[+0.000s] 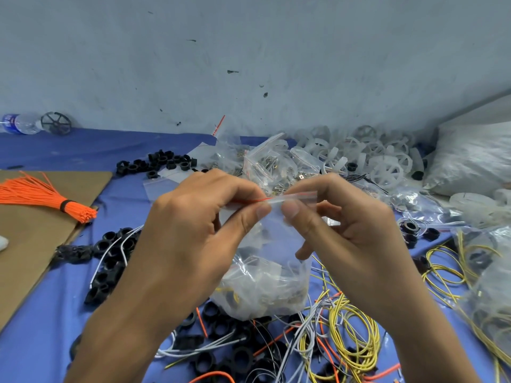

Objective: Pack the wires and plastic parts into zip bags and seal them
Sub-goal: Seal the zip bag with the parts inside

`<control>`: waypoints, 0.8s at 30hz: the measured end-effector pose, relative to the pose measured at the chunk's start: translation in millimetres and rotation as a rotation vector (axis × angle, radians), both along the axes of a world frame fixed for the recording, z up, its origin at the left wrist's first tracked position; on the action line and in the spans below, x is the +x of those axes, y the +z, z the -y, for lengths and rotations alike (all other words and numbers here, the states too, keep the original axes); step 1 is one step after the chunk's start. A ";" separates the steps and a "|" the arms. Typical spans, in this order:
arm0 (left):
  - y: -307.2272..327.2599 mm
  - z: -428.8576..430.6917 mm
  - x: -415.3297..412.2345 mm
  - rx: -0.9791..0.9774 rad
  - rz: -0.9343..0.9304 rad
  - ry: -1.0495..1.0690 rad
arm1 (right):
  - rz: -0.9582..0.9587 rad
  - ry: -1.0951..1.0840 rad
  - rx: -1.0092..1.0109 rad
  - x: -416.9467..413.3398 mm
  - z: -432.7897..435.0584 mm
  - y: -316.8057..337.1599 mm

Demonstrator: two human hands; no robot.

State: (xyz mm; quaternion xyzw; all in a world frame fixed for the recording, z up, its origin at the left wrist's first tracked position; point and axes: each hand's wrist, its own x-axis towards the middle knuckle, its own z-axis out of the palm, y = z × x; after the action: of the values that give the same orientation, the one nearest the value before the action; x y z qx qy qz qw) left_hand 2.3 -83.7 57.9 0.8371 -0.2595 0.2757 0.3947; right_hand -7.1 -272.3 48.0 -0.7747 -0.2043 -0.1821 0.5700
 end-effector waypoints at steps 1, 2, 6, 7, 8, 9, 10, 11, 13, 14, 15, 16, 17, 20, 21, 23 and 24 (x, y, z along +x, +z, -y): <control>-0.6 0.5 0.1 0.006 0.007 -0.003 | -0.004 0.010 -0.006 0.3 -0.2 -0.6; -1.0 0.7 0.1 0.010 0.011 -0.006 | -0.004 0.017 -0.011 0.5 -0.5 -1.1; -0.4 0.1 -0.3 0.008 0.010 -0.009 | 0.000 0.022 -0.018 0.9 -1.6 -2.8; 0.2 0.2 -0.6 0.005 0.005 -0.004 | 0.000 0.023 -0.018 0.9 -1.6 -3.3; 0.6 0.4 -0.9 -0.001 -0.002 0.000 | -0.002 0.022 -0.019 1.0 -1.7 -3.6; 1.0 0.4 -1.2 -0.010 -0.011 0.000 | -0.005 0.021 -0.022 0.8 -1.5 -3.6; 1.4 0.1 -1.5 -0.020 -0.019 -0.002 | -0.007 0.022 -0.025 0.9 -1.1 -3.4; 1.9 -0.7 -1.6 -0.027 -0.024 -0.004 | -0.008 0.025 -0.026 1.0 -0.8 -3.1; 2.8 -2.4 -2.2 -0.031 -0.028 -0.007 | -0.002 0.037 -0.030 0.4 -1.3 -3.2; 3.1 -2.9 -2.5 -0.030 -0.028 -0.009 | 0.004 0.040 -0.031 -0.2 -1.9 -3.4; 3.3 -3.2 -2.8 -0.028 -0.028 -0.013 | 0.008 0.038 -0.031 -0.7 -3.3 -4.2; 3.4 -3.4 -2.6 -0.025 -0.032 -0.017 | 0.011 0.030 -0.034 -1.0 -4.7 -5.0; 3.3 -4.2 -2.3 -0.019 -0.039 -0.019 | 0.016 0.020 -0.044 -1.3 -6.5 -6.0; 2.9 -10.7 0.0 0.026 -0.063 -0.022 | 0.046 0.002 -0.100 -1.9 -12.3 -7.1; 2.7 -13.9 0.7 0.043 -0.071 -0.026 | 0.051 0.003 -0.123 -2.1 -14.5 -7.2; 1.2 -19.4 2.6 0.061 -0.089 -0.030 | 0.065 0.001 -0.166 -1.6 -18.5 -8.2; -0.1 -21.0 3.6 0.066 -0.096 -0.025 | 0.075 -0.007 -0.180 -1.5 -19.7 -8.9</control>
State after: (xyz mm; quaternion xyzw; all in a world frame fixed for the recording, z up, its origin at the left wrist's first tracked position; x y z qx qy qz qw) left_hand 6.0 -62.7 57.7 0.8586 -0.2596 0.2218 0.3824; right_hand -8.6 -252.7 39.1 -0.8160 -0.2385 -0.1940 0.4895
